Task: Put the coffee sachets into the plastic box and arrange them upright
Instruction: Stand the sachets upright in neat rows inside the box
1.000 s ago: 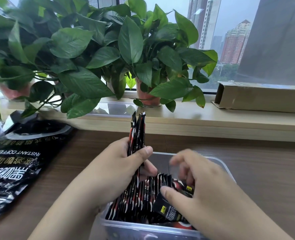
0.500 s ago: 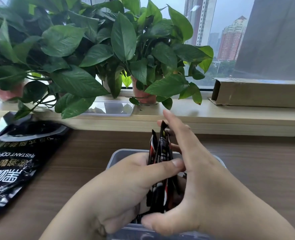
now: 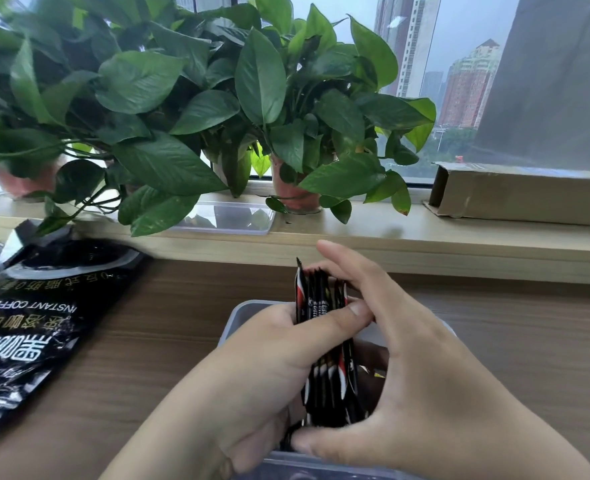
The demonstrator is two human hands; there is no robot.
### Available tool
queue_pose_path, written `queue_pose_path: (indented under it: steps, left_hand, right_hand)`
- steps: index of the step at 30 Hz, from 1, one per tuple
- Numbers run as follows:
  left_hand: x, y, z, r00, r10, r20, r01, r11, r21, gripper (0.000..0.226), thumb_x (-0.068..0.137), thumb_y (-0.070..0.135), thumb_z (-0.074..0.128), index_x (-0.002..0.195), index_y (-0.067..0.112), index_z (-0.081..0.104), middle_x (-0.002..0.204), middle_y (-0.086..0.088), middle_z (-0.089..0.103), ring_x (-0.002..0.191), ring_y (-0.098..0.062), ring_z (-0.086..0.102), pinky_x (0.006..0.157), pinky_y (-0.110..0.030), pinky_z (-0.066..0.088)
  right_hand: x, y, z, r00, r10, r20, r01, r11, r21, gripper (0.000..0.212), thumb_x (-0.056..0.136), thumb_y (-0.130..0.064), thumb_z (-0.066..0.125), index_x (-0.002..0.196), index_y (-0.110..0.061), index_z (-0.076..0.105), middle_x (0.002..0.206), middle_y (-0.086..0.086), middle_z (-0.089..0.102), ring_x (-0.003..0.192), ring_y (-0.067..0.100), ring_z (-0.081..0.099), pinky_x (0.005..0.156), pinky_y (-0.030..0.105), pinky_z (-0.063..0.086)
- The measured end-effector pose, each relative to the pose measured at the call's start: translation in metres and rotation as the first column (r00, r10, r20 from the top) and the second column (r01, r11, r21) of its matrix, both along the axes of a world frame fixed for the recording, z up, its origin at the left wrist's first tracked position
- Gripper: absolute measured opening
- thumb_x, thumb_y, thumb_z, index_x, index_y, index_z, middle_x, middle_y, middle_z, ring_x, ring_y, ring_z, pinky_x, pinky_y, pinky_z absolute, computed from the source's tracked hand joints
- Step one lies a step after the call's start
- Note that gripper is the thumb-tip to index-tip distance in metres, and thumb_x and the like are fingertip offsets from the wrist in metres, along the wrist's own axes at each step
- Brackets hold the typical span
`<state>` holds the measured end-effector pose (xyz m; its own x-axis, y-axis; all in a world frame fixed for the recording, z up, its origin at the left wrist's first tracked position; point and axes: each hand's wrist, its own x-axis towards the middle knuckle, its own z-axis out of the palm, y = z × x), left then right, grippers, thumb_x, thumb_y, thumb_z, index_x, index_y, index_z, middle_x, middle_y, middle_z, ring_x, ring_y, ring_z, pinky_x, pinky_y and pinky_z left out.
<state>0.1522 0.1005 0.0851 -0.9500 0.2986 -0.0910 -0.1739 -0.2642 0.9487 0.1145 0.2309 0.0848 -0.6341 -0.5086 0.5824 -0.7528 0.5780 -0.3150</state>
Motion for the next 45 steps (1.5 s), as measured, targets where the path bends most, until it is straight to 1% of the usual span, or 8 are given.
queue_pose_path:
  steps: [5,9,13,19,22,26,36,45]
  left_hand:
    - [0.004,-0.001,0.001,0.999,-0.030,-0.019,0.031,1.000,0.004,0.020,0.074,0.034,0.078,0.077,0.015,0.076,0.075,-0.011,0.073,0.065,-0.024,0.070,0.065,-0.032,0.056]
    - [0.005,0.000,0.002,0.998,-0.051,0.036,0.050,0.998,0.030,0.024,0.077,0.028,0.081,0.087,0.006,0.078,0.082,-0.015,0.073,0.070,-0.025,0.072,0.065,-0.030,0.059]
    - [0.005,-0.002,0.002,0.991,-0.113,0.074,0.105,0.989,0.100,0.036,0.075,0.031,0.078,0.095,0.002,0.076,0.088,-0.020,0.074,0.073,-0.028,0.073,0.068,-0.034,0.061]
    - [0.007,0.000,0.004,0.998,-0.003,0.062,-0.003,0.995,0.099,0.047,0.082,0.028,0.078,0.109,-0.009,0.065,0.095,-0.029,0.073,0.077,-0.036,0.072,0.072,-0.044,0.061]
    - [0.004,0.005,0.002,0.970,0.243,0.014,-0.242,0.959,0.145,0.046,0.080,0.027,0.072,0.107,-0.010,0.064,0.094,-0.025,0.076,0.084,-0.037,0.075,0.076,-0.045,0.062]
    - [0.000,0.004,0.004,0.930,0.367,0.011,-0.356,0.895,0.267,0.023,0.079,0.024,0.070,0.079,0.002,0.077,0.094,-0.022,0.077,0.083,-0.031,0.076,0.073,-0.040,0.063]
    - [0.007,0.010,0.006,0.942,0.333,0.044,-0.330,0.892,0.309,0.042,0.089,0.020,0.063,0.049,0.009,0.073,0.059,-0.009,0.071,0.053,-0.019,0.070,0.051,-0.026,0.057]
    - [0.000,0.004,-0.002,0.929,0.367,0.045,-0.360,0.870,0.337,0.032,0.086,0.015,0.068,0.108,-0.008,0.063,0.109,-0.025,0.073,0.100,-0.038,0.073,0.078,-0.042,0.062]
  right_hand:
    - [-0.009,0.007,-0.015,0.982,0.137,0.129,-0.102,0.964,-0.245,0.012,0.096,-0.039,0.051,0.104,-0.034,0.057,0.077,-0.025,0.060,0.060,-0.023,0.054,0.058,-0.002,0.041]
    - [-0.010,0.000,0.000,0.929,0.221,0.297,-0.150,0.958,-0.243,0.057,0.080,-0.050,0.041,0.131,-0.026,0.052,0.126,-0.008,0.061,0.094,-0.003,0.059,0.084,0.004,0.039]
    - [-0.007,0.012,-0.005,0.941,0.205,0.271,-0.117,0.944,-0.310,0.055,0.070,-0.046,0.045,0.119,-0.035,0.066,0.110,-0.014,0.071,0.124,0.010,0.055,0.093,0.012,0.043]
    - [0.021,0.006,0.016,0.858,0.272,0.435,-0.071,0.903,-0.425,0.061,0.081,-0.049,0.070,0.127,-0.061,0.032,0.155,-0.022,0.030,0.115,-0.024,0.042,0.091,-0.006,0.031]
    - [0.033,0.016,0.006,0.979,0.018,0.204,0.028,0.976,-0.217,0.111,0.052,-0.065,0.084,0.146,-0.049,0.027,0.147,-0.023,0.040,0.119,-0.018,0.048,0.088,0.000,0.042]
    - [0.033,0.016,0.001,0.995,-0.092,0.031,0.097,0.975,-0.198,0.058,0.065,-0.065,0.072,0.116,-0.041,0.062,0.108,-0.022,0.058,0.103,-0.005,0.058,0.082,0.006,0.044]
    - [0.035,0.003,-0.007,0.997,-0.063,-0.047,0.053,0.979,-0.196,0.027,0.071,-0.025,0.071,0.095,-0.016,0.076,0.096,-0.008,0.067,0.091,0.006,0.067,0.080,0.020,0.051]
    - [0.043,0.005,-0.009,0.990,-0.139,-0.039,0.140,0.990,0.017,0.064,0.084,-0.062,0.049,0.133,-0.022,0.061,0.112,-0.013,0.051,0.102,0.006,0.058,0.084,0.014,0.048]
